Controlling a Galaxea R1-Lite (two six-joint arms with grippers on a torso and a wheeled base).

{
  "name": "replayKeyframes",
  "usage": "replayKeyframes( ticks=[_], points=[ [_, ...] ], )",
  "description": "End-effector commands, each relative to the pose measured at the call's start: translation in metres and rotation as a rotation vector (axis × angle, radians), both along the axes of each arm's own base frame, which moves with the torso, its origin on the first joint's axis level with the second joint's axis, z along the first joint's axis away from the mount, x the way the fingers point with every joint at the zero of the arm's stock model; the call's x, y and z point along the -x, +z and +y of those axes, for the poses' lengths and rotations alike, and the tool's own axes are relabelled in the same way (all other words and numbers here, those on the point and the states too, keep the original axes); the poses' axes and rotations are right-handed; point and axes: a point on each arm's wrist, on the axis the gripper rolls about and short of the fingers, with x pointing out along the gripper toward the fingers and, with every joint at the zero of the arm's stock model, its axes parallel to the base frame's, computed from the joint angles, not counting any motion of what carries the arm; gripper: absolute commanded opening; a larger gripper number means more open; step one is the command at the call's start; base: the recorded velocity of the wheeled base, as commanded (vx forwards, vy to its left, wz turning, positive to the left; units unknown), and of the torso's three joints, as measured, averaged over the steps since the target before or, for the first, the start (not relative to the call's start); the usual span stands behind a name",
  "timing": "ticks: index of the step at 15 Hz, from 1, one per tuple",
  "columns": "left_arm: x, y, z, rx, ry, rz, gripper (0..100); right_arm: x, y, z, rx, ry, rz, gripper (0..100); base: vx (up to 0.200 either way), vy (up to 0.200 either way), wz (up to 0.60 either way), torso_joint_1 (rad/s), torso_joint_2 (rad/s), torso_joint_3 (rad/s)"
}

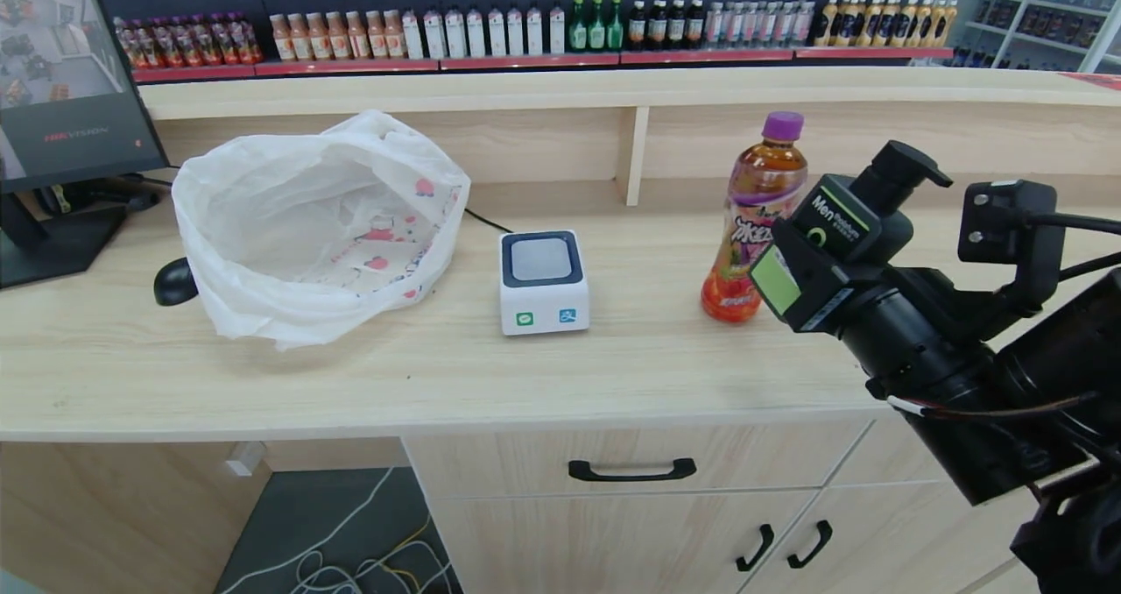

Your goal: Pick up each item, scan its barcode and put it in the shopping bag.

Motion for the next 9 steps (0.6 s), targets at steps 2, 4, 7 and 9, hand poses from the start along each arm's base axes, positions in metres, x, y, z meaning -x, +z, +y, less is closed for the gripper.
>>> replayKeyframes(
  ticks=[2,4,7,9],
  points=[
    [0.0000,0.0000,0.0000,0.000,0.001,0.000,100,0.0095,0.0064,-0.0063,-0.013,-0.001,-0.019,0,0.000,0.000,0.00,0.000,0.00,0.000],
    [0.0000,0.0000,0.0000,0.000,0.001,0.000,100,0.0111,0.0087,-0.0073,-0.018,-0.001,-0.026,0,0.000,0.200,0.00,0.007,0.00,0.000],
    [0.0000,0.0000,0.0000,0.005,0.001,0.000,100,0.0108,0.0095,-0.0072,-0.018,0.000,-0.030,0,0.000,0.200,0.00,0.001,0.00,0.001],
    [-0.0001,0.0000,0.0000,0.005,0.001,0.001,100,0.0111,0.0087,-0.0073,-0.016,0.000,-0.027,0,0.000,0.200,0.00,0.000,0.00,0.002]
  ],
)
